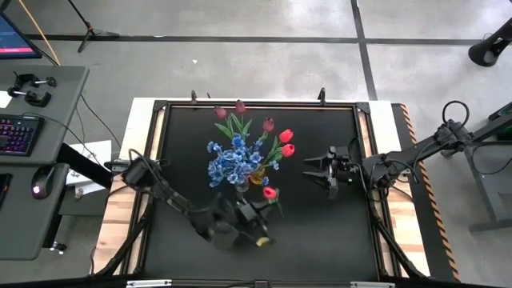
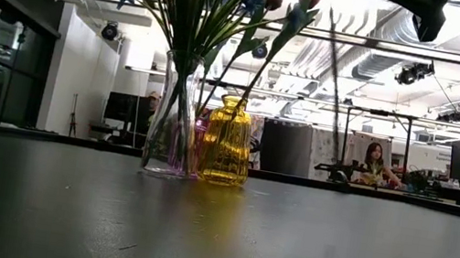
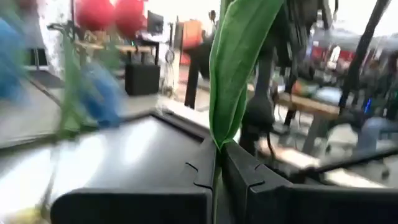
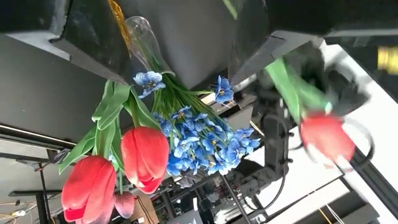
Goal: Sort flowers into vase by color
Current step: Put the red flower into the yellow vase
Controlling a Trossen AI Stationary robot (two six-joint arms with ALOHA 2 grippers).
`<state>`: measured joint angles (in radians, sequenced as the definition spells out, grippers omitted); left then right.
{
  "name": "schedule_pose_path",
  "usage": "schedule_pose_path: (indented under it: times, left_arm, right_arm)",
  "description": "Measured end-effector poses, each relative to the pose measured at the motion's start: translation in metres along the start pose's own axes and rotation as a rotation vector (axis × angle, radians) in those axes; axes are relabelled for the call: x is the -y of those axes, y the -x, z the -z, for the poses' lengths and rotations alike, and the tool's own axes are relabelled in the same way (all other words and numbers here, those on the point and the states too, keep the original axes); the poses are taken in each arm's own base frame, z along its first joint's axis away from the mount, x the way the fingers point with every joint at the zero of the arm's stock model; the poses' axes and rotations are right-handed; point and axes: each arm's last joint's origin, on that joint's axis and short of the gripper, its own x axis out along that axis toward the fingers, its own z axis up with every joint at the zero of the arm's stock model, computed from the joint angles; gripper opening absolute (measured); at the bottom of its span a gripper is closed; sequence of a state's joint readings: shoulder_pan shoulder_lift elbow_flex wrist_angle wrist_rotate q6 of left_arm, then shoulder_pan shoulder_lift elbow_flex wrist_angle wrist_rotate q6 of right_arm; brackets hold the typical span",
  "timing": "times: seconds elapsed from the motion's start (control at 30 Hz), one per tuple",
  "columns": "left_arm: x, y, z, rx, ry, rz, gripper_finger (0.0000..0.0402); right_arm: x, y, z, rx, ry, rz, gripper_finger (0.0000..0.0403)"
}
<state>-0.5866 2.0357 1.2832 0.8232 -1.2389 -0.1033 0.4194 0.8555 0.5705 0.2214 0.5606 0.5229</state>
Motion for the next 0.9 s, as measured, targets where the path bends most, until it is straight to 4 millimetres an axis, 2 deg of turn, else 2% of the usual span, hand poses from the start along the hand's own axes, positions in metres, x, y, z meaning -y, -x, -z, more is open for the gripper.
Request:
schedule_pose_path:
  times: [0.07, 0.13, 0.23, 0.3, 0.37, 0.43, 0.57, 0.63, 0.77, 0.9]
  left_arm:
    - [-0.015, 0.003, -0.017, 0.035, 0.043, 0.034, 0.0000]
    - [-0.033, 0.011, -0.024, 0.084, 0.110, 0.138, 0.0000]
    - [-0.060, 0.019, -0.025, 0.195, 0.250, 0.281, 0.0000]
    - [-0.067, 0.021, -0.022, 0.227, 0.262, 0.280, 0.0000]
    - [-0.061, 0.018, -0.018, 0.208, 0.191, 0.253, 0.0000]
    - [-0.043, 0.012, -0.018, 0.167, 0.083, 0.258, 0.0000]
    - [0.001, 0.002, -0.036, 0.063, -0.243, 0.242, 0.0000]
    - [0.010, 0.004, -0.044, 0.030, -0.337, 0.144, 0.0000]
    - [0.005, 0.010, -0.051, 0.106, -0.233, 0.165, 0.0000]
    - [-0.023, 0.008, -0.039, 0.212, -0.108, 0.170, 0.0000]
  right_arm:
    - [0.000, 0.000, 0.000, 0.000, -0.013, 0.000, 0.0254]
    - [0.000, 0.000, 0.000, 0.000, -0.018, 0.000, 0.0254]
    - [0.000, 0.000, 0.000, -0.004, -0.016, 0.003, 0.0254]
    - [0.001, 0.000, 0.001, -0.007, -0.013, 0.006, 0.0254]
    - [0.001, 0.000, 0.001, -0.007, -0.012, 0.011, 0.0254]
    - [0.001, 0.000, 0.001, -0.006, -0.011, 0.016, 0.0254]
    - [0.002, 0.000, 0.001, 0.010, -0.009, 0.046, 0.0254]
    - [0.003, 0.000, 0.001, 0.016, -0.007, 0.062, 0.0254]
    - [0.004, 0.000, 0.001, 0.022, -0.001, 0.090, 0.0254]
    - [0.005, 0.000, 0.002, 0.015, 0.006, 0.105, 0.0254]
